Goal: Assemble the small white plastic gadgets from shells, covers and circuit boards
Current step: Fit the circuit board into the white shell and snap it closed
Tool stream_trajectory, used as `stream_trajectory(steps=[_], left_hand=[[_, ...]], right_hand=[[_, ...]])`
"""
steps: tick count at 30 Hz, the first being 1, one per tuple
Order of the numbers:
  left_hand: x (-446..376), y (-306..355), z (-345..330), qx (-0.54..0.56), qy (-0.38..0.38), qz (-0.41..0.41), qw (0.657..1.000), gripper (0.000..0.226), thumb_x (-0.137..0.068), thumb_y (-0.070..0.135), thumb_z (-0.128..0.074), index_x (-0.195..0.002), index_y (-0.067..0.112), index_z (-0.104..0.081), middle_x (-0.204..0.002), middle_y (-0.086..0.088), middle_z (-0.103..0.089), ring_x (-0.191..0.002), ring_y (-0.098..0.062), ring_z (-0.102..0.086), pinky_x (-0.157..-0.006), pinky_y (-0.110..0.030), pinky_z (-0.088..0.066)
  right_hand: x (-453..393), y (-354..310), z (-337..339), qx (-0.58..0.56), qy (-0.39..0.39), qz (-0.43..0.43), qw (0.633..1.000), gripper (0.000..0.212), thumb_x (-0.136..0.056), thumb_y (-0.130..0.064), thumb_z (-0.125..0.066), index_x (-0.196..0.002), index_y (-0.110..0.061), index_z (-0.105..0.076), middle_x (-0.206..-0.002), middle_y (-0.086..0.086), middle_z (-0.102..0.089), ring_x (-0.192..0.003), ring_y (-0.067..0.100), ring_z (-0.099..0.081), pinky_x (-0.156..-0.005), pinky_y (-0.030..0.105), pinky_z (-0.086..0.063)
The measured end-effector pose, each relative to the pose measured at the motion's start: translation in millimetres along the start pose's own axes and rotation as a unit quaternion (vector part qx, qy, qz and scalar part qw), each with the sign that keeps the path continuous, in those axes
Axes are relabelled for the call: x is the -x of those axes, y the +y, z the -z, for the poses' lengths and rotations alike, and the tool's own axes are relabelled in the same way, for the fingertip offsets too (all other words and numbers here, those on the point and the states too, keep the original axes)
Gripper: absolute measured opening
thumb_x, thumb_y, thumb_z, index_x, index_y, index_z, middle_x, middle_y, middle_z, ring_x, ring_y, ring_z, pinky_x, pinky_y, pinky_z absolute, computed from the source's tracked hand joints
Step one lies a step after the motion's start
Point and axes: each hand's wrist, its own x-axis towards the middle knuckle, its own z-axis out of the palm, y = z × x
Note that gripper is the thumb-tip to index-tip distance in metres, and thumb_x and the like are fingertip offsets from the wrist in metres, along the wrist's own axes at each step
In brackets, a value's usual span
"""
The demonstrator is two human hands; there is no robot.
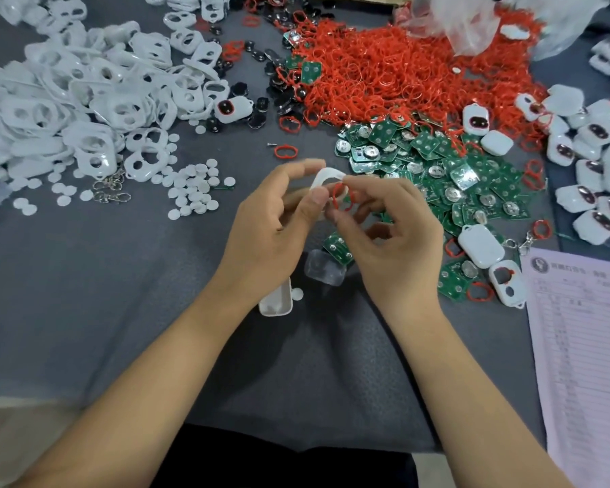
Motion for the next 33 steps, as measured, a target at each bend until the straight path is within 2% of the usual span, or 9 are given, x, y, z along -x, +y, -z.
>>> stream_trajectory(steps=[3, 7, 10, 13, 17, 22, 25, 30, 33], left_hand=[[-0.6, 1.6, 1.6, -0.004, -0.008, -0.008, 1.000, 0.016, -0.106, 0.025, -0.061, -0.119, 0.023, -0.069, -0.099, 0.019, -0.078, -0.093, 0.002, -0.074, -0.076, -0.011, -0.052], [-1.0, 0.2, 3.0, 0.012, -0.015, 0.000, 1.000, 0.016, -0.104, 0.023, -0.063, -0.118, 0.019, -0.071, -0.098, 0.014, -0.079, -0.092, -0.002, -0.075, -0.075, -0.014, -0.054], [-1.7, -0.5, 3.8, 0.009, -0.018, 0.005, 1.000, 0.015, -0.104, 0.021, -0.063, -0.117, 0.020, -0.071, -0.097, 0.016, -0.079, -0.091, -0.001, -0.075, -0.075, -0.013, -0.054], [-2.4, 0.0, 4.1, 0.011, -0.016, 0.009, 1.000, 0.013, -0.104, 0.022, -0.063, -0.115, 0.022, -0.071, -0.096, 0.013, -0.080, -0.088, -0.005, -0.076, -0.073, -0.015, -0.055], [-2.5, -0.2, 3.4, -0.001, -0.008, -0.001, 1.000, 0.019, -0.107, 0.021, -0.059, -0.118, 0.016, -0.073, -0.099, 0.012, -0.080, -0.088, -0.001, -0.075, -0.072, -0.014, -0.055], [-1.2, -1.3, 3.5, 0.003, -0.019, 0.007, 1.000, 0.023, -0.109, 0.017, -0.053, -0.118, 0.010, -0.073, -0.095, 0.006, -0.079, -0.088, -0.006, -0.075, -0.073, -0.018, -0.058], [-0.7, -1.2, 2.2, 0.008, -0.004, 0.008, 1.000, 0.021, -0.110, 0.018, -0.052, -0.115, 0.014, -0.073, -0.096, 0.004, -0.078, -0.087, -0.008, -0.076, -0.072, -0.022, -0.060], [-2.0, -0.3, 2.9, 0.019, 0.012, 0.004, 1.000, 0.022, -0.110, 0.017, -0.051, -0.110, 0.011, -0.072, -0.096, 0.000, -0.079, -0.082, -0.008, -0.077, -0.068, -0.019, -0.058], [-1.2, -0.8, 2.7, 0.012, -0.002, -0.001, 1.000, 0.021, -0.110, 0.016, -0.052, -0.116, 0.015, -0.072, -0.093, 0.008, -0.079, -0.083, -0.005, -0.075, -0.071, -0.019, -0.058]], right_hand=[[0.2, 0.4, 0.0, 0.034, 0.007, 0.039, 0.999, 0.031, -0.087, -0.006, -0.083, -0.116, -0.013, -0.077, -0.100, 0.005, -0.066, -0.083, 0.008, -0.062, -0.072, 0.015, -0.048], [2.3, 0.8, -2.3, 0.038, 0.005, 0.058, 0.998, 0.034, -0.089, 0.001, -0.079, -0.121, -0.008, -0.075, -0.100, 0.013, -0.063, -0.077, 0.013, -0.058, -0.068, 0.015, -0.046], [1.5, 1.4, -3.7, 0.046, -0.003, 0.069, 0.997, 0.032, -0.091, -0.001, -0.078, -0.122, -0.005, -0.074, -0.101, 0.014, -0.063, -0.081, 0.019, -0.062, -0.070, 0.024, -0.050], [1.2, 0.6, -2.2, 0.050, 0.011, 0.059, 0.997, 0.028, -0.092, -0.008, -0.078, -0.119, -0.004, -0.075, -0.104, 0.012, -0.067, -0.090, 0.019, -0.067, -0.078, 0.027, -0.054], [1.6, -3.0, 1.5, 0.057, 0.012, 0.032, 0.998, 0.019, -0.094, -0.016, -0.075, -0.113, -0.012, -0.077, -0.101, 0.001, -0.068, -0.090, 0.010, -0.066, -0.072, 0.033, -0.057], [1.6, -5.0, 3.1, 0.075, 0.021, 0.045, 0.996, 0.018, -0.093, -0.013, -0.076, -0.111, -0.012, -0.076, -0.098, 0.001, -0.067, -0.084, 0.006, -0.062, -0.072, 0.022, -0.053], [1.6, -5.0, 2.5, 0.081, 0.026, 0.061, 0.994, 0.019, -0.091, -0.008, -0.078, -0.110, -0.009, -0.077, -0.096, 0.005, -0.067, -0.081, 0.009, -0.060, -0.070, 0.016, -0.049], [0.9, -2.7, 5.0, 0.068, 0.018, 0.068, 0.995, 0.019, -0.090, -0.007, -0.078, -0.109, -0.009, -0.076, -0.098, 0.006, -0.067, -0.082, 0.008, -0.060, -0.069, 0.024, -0.051], [0.4, -1.0, 4.9, 0.057, 0.002, 0.077, 0.995, 0.018, -0.092, -0.009, -0.077, -0.110, -0.011, -0.076, -0.099, 0.005, -0.064, -0.080, 0.015, -0.059, -0.065, 0.027, -0.048]])
